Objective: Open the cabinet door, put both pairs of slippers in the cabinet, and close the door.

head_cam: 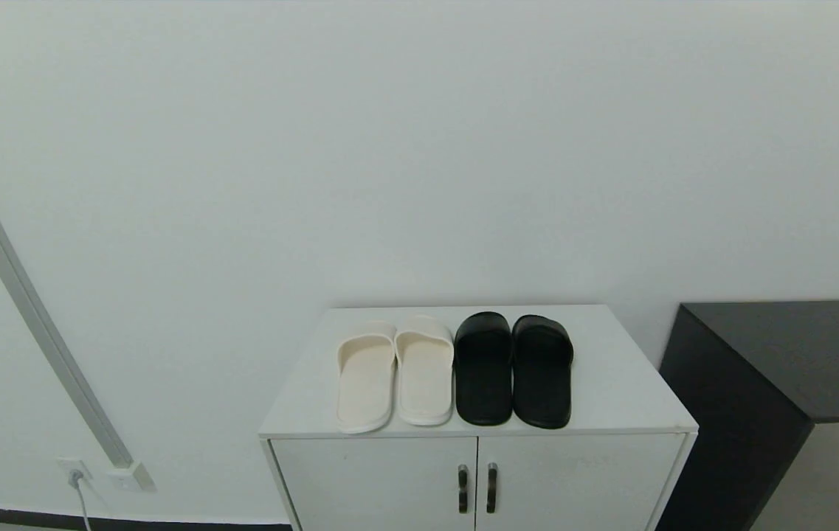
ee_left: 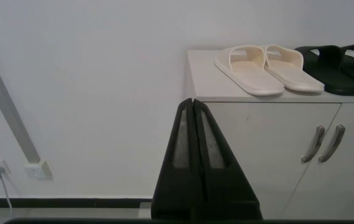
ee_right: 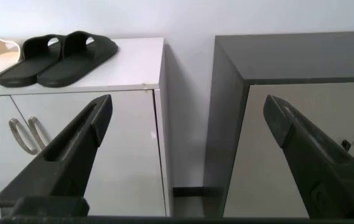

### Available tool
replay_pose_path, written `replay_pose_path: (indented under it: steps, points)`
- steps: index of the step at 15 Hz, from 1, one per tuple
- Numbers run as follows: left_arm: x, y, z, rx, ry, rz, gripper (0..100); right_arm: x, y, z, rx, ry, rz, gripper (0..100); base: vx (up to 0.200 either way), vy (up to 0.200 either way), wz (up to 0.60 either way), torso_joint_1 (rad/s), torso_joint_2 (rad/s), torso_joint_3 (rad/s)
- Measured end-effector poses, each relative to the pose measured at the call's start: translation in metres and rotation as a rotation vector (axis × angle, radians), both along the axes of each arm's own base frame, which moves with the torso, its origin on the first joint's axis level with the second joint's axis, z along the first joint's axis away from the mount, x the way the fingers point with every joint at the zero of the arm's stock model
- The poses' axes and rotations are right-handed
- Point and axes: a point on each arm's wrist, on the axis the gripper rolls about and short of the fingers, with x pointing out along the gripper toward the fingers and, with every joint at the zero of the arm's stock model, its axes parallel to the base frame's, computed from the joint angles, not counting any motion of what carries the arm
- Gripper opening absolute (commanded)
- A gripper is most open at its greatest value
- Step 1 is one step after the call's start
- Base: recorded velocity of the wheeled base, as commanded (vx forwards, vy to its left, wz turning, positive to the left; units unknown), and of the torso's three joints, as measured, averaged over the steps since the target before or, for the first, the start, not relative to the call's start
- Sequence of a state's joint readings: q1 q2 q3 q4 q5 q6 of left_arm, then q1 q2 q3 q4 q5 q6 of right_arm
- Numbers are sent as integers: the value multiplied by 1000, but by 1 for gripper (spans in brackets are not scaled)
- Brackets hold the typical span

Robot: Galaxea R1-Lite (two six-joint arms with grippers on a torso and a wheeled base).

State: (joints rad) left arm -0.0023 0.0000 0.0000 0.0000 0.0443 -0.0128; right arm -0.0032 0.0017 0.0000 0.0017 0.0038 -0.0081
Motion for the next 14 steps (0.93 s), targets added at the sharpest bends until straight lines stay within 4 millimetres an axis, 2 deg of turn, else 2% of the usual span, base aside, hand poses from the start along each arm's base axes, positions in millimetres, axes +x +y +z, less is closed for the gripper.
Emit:
replay_pose_path:
  steps: [5,7,9,14]
  points:
    - [0,0,0,0,0,-1,0,-1,0,3,-21,-11,-4,100,0,0,0,0,0,0]
    - [0,0,0,1,0,-1,0,-7,0,29,13,-88,-8,100,0,0,0,0,0,0]
    - [0,0,0,6,0,-3,0,-7,0,54,-6,-69,13,100,0,0,0,0,0,0]
    - [0,0,0,17,2,-7,0,31,4,67,-38,212,186,100,0,0,0,0,0,0]
